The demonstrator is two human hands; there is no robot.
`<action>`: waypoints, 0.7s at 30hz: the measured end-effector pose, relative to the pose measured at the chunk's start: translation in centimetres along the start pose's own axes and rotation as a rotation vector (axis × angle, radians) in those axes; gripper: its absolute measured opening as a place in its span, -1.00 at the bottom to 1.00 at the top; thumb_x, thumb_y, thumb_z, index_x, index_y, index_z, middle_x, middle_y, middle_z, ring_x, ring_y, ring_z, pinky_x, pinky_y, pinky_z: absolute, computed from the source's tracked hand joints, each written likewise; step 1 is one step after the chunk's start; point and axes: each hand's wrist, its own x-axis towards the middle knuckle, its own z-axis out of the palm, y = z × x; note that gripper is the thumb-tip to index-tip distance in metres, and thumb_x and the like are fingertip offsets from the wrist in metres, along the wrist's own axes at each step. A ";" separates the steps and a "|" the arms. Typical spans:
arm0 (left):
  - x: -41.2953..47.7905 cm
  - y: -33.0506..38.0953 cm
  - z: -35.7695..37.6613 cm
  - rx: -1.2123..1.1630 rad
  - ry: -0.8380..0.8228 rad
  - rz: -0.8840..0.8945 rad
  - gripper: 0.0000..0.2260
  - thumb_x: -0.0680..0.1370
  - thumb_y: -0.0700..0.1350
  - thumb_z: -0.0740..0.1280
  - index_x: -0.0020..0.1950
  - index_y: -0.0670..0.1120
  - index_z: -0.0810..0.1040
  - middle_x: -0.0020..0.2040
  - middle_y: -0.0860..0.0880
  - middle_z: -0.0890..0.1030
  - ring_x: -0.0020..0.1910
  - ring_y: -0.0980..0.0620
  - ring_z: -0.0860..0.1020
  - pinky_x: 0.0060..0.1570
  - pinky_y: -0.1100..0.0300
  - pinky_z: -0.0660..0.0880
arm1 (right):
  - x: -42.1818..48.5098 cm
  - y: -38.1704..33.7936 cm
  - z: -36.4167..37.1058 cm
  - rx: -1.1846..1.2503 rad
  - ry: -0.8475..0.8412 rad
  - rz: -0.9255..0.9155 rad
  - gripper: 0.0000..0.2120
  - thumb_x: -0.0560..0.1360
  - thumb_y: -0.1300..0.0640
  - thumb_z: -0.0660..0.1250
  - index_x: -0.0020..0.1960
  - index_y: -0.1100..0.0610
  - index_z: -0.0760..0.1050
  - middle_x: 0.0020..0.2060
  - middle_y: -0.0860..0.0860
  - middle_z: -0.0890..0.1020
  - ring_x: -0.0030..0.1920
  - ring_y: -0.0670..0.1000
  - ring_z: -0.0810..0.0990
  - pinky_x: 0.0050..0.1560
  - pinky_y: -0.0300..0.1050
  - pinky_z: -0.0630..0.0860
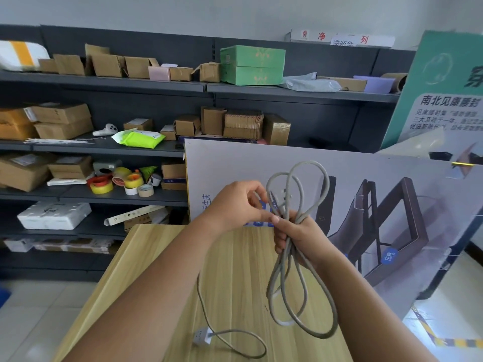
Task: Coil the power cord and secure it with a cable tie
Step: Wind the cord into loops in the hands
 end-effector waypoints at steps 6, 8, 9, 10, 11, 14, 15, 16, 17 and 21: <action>-1.9 -6.3 0.8 -0.219 -0.192 -0.154 -0.74 0.59 0.07 0.27 -0.06 -0.09 0.61 -0.31 -0.02 0.59 -0.31 0.03 0.54 -0.14 0.03 0.52 | 0.1 -1.1 -2.4 0.168 0.361 -0.143 -0.87 0.50 0.21 0.38 -0.16 0.21 0.46 -0.57 0.00 0.34 -0.59 -0.04 0.36 -0.53 -0.16 0.43; -2.5 -8.0 1.3 -0.317 -0.126 -0.195 -0.75 0.62 -0.01 0.21 -0.05 -0.06 0.64 -0.32 -0.01 0.57 -0.29 0.00 0.53 -0.09 -0.04 0.51 | -0.1 -1.8 -3.4 0.058 0.475 -0.181 -0.87 0.56 0.22 0.34 -0.16 0.20 0.48 -0.58 0.01 0.39 -0.57 -0.02 0.40 -0.48 -0.13 0.46; -2.5 -8.3 1.5 -0.354 -0.062 -0.206 -0.75 0.63 -0.04 0.20 -0.05 -0.03 0.66 -0.34 0.01 0.55 -0.31 -0.01 0.50 -0.13 -0.03 0.48 | -0.2 -1.9 -3.9 -0.023 0.520 -0.177 -0.86 0.55 0.19 0.35 -0.17 0.18 0.49 -0.57 0.01 0.42 -0.56 -0.01 0.42 -0.43 -0.09 0.47; -2.4 -8.1 1.7 -0.377 0.015 -0.209 -0.75 0.64 -0.06 0.20 -0.05 -0.01 0.67 -0.35 0.02 0.53 -0.34 0.00 0.46 -0.20 0.02 0.45 | -0.1 -1.7 -4.1 -0.114 0.549 -0.154 -0.85 0.54 0.15 0.38 -0.18 0.16 0.50 -0.56 0.01 0.43 -0.54 0.01 0.43 -0.37 -0.05 0.47; -2.2 -7.6 1.9 -0.396 0.099 -0.201 -0.76 0.64 -0.07 0.20 -0.05 0.00 0.67 -0.36 0.02 0.51 -0.36 0.01 0.42 -0.26 0.08 0.41 | -0.1 -1.4 -4.2 -0.208 0.562 -0.116 -0.83 0.53 0.11 0.40 -0.19 0.14 0.52 -0.56 0.01 0.45 -0.51 0.04 0.44 -0.32 0.00 0.47; -1.5 -4.3 2.6 -0.436 0.281 -0.152 -0.80 0.63 -0.11 0.23 -0.04 -0.03 0.66 -0.34 -0.03 0.54 -0.41 0.07 0.45 -0.36 0.16 0.45 | 0.0 0.2 -3.2 -0.341 0.514 0.013 -0.80 0.48 0.00 0.45 -0.11 0.14 0.59 -0.51 0.01 0.49 -0.45 0.06 0.48 -0.26 0.03 0.50; -1.4 -3.2 2.9 -0.466 0.287 -0.128 -0.81 0.62 -0.13 0.24 -0.03 -0.07 0.65 -0.33 -0.05 0.57 -0.42 0.07 0.51 -0.35 0.14 0.52 | 0.0 0.7 -2.5 -0.303 0.478 0.047 -0.77 0.46 -0.01 0.46 -0.09 0.16 0.58 -0.49 0.01 0.50 -0.45 0.04 0.47 -0.28 0.01 0.50; -1.3 -2.2 3.2 -0.513 0.273 -0.116 -0.83 0.61 -0.15 0.26 -0.01 -0.12 0.65 -0.32 -0.07 0.59 -0.40 0.04 0.57 -0.32 0.09 0.59 | 0.1 1.1 -1.7 -0.236 0.442 0.072 -0.76 0.45 0.00 0.47 -0.08 0.17 0.58 -0.46 0.02 0.52 -0.47 0.01 0.46 -0.32 -0.02 0.48; -1.1 -1.5 3.5 -0.571 0.254 -0.122 -0.84 0.60 -0.17 0.27 -0.01 -0.17 0.64 -0.31 -0.09 0.61 -0.37 0.00 0.62 -0.27 0.04 0.64 | 0.1 1.4 -1.0 -0.157 0.403 0.090 -0.76 0.43 0.01 0.49 -0.08 0.18 0.57 -0.40 0.05 0.56 -0.48 -0.01 0.44 -0.37 -0.05 0.46; -0.1 -0.8 4.2 -0.507 0.255 -0.137 -0.86 0.52 -0.12 0.41 -0.12 -0.20 0.67 -0.30 -0.13 0.68 -0.29 -0.06 0.68 -0.23 0.07 0.65 | -0.2 2.1 1.3 0.013 0.241 0.093 -0.66 0.38 0.10 0.51 0.01 0.30 0.55 -0.26 0.14 0.67 -0.51 -0.04 0.42 -0.44 -0.13 0.45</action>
